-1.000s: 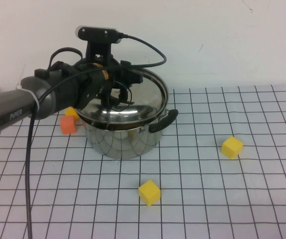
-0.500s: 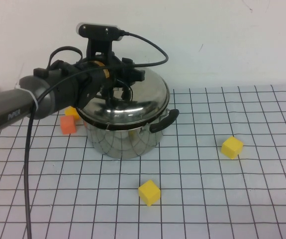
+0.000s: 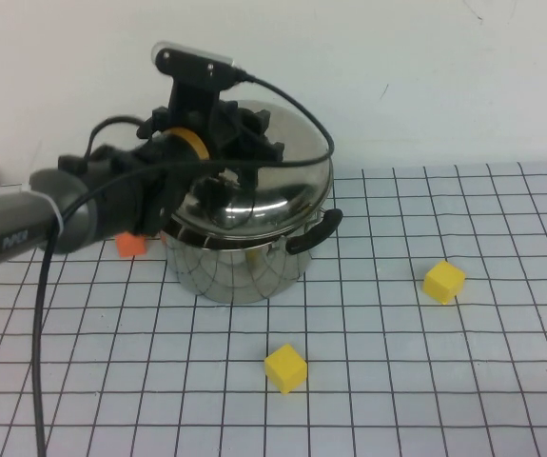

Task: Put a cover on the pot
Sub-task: Place the pot lid on the pot

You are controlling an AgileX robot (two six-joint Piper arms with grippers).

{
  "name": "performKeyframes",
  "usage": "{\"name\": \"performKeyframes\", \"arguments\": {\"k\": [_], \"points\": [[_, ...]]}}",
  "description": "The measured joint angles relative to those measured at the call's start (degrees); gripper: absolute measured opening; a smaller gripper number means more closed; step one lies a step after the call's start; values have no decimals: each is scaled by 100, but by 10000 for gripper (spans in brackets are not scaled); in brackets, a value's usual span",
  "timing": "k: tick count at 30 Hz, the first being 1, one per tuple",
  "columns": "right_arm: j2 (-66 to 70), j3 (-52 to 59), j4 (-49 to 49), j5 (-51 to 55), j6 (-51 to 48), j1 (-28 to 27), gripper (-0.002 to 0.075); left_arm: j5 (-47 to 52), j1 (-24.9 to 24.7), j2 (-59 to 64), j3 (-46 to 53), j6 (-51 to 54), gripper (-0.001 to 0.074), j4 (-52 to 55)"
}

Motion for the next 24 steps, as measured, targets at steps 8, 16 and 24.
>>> {"name": "performKeyframes", "arguments": {"k": [8, 16, 24], "points": [[0, 0, 0, 0, 0, 0, 9, -1480, 0, -62, 913, 869, 312, -1230], [0, 0, 0, 0, 0, 0, 9, -1584, 0, -80, 964, 962, 312, -1328], [0, 0, 0, 0, 0, 0, 9, -1540, 10, -80, 743, 974, 312, -1317]]}}
